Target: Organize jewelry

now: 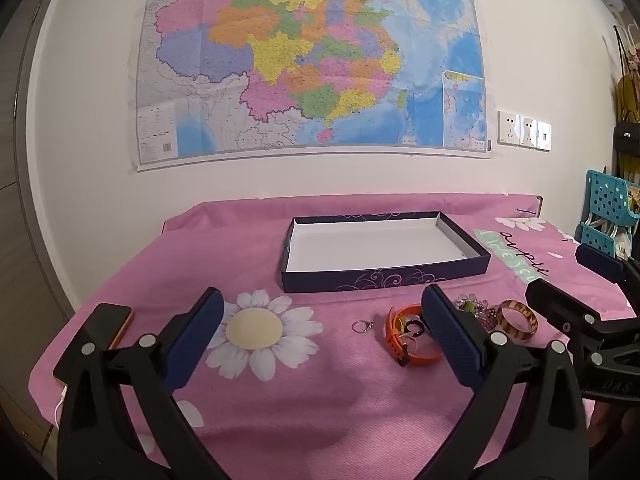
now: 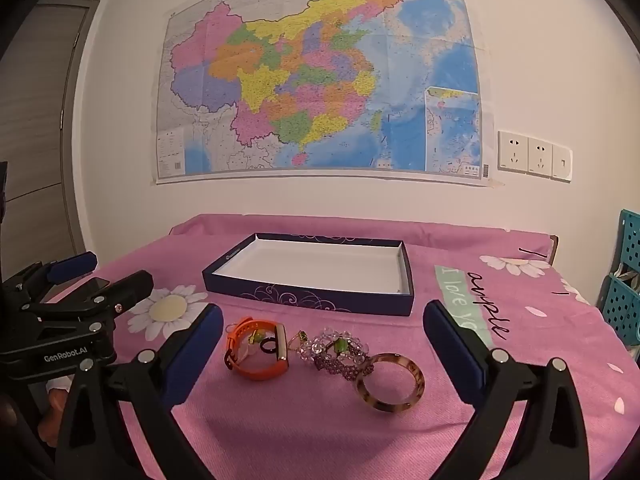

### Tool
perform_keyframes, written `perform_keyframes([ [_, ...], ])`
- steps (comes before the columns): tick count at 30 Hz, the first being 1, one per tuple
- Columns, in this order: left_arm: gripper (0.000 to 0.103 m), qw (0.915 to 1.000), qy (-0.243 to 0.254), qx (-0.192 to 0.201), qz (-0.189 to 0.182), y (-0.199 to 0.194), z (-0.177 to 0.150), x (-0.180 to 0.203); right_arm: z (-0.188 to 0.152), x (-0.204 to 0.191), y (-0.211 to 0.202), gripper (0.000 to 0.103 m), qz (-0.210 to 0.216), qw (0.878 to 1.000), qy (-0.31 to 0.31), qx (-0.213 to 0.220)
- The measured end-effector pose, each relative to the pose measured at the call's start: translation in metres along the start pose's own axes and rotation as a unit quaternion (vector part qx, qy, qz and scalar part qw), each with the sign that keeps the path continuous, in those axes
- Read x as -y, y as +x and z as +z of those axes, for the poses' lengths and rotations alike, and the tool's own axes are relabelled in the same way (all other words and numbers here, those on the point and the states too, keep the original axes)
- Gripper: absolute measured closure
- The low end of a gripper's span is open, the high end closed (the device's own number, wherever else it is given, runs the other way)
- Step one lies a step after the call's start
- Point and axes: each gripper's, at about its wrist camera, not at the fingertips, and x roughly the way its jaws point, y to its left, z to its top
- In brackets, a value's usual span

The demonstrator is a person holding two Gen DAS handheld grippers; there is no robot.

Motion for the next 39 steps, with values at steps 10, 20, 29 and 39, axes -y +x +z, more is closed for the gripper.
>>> perform_keyframes([
  [10,0.005,1.0000,-0.001,0.001,0.000,0.0002,0.0005,-0.0006,0.0029,0.0007,0.0032,0.006,0.003,1.000,-0.003,-0.001],
  [20,0.005,1.0000,-0.002,0.001,0.000,-0.0005,0.0009,-0.0032,0.0012,0.0000,0.0035,0.006,0.005,1.000,-0.001,-0.001],
  [29,0.005,1.0000,-0.002,0.000,0.000,-0.0015,0.0028,-0.0048,0.0013,-0.0007,0.0041,0.006,0.005,1.000,-0.007,0.002],
  [39,0.005,1.0000,-0.003,-0.002,-0.002,-0.0017,0.0029,-0.0062,-0.0009,-0.0013,0.0038,0.006,0.002,1.000,-0.004,-0.001],
])
